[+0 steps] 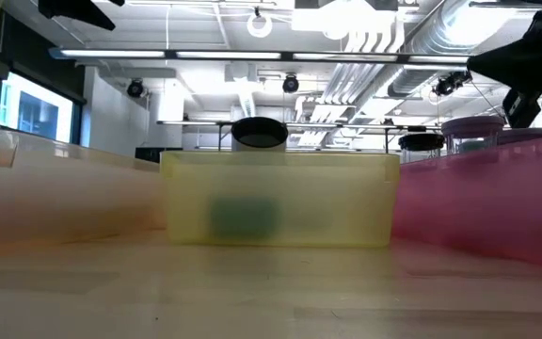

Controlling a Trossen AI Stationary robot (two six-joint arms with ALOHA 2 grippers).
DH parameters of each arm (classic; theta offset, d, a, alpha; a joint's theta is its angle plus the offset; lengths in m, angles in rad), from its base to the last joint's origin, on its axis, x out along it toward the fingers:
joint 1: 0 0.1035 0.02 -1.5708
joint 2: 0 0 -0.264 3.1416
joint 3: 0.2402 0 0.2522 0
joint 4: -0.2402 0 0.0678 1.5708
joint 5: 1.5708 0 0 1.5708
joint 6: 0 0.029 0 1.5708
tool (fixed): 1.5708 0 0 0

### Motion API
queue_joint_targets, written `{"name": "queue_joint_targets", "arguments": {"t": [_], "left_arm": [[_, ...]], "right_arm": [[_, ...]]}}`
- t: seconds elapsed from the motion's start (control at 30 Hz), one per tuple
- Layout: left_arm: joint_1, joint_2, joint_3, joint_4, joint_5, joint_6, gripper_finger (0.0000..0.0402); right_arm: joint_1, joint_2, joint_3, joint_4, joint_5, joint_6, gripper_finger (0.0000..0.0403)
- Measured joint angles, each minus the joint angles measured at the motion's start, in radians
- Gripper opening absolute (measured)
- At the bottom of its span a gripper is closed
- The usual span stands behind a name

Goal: Pick & Place Office items
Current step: Return to Home Position

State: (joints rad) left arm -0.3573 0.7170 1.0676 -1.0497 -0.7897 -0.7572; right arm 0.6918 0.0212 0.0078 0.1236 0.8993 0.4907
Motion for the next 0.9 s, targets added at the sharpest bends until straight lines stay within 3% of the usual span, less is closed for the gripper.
{"name": "queue_joint_targets", "arguments": {"t": [0.9], "left_arm": [[0.001,0.011,0.001,0.001,0.004,-0.003,0.0299]], "right_arm": [[0.000,0.000,-0.002,-0.016,-0.011,0.002,0.0002]]}}
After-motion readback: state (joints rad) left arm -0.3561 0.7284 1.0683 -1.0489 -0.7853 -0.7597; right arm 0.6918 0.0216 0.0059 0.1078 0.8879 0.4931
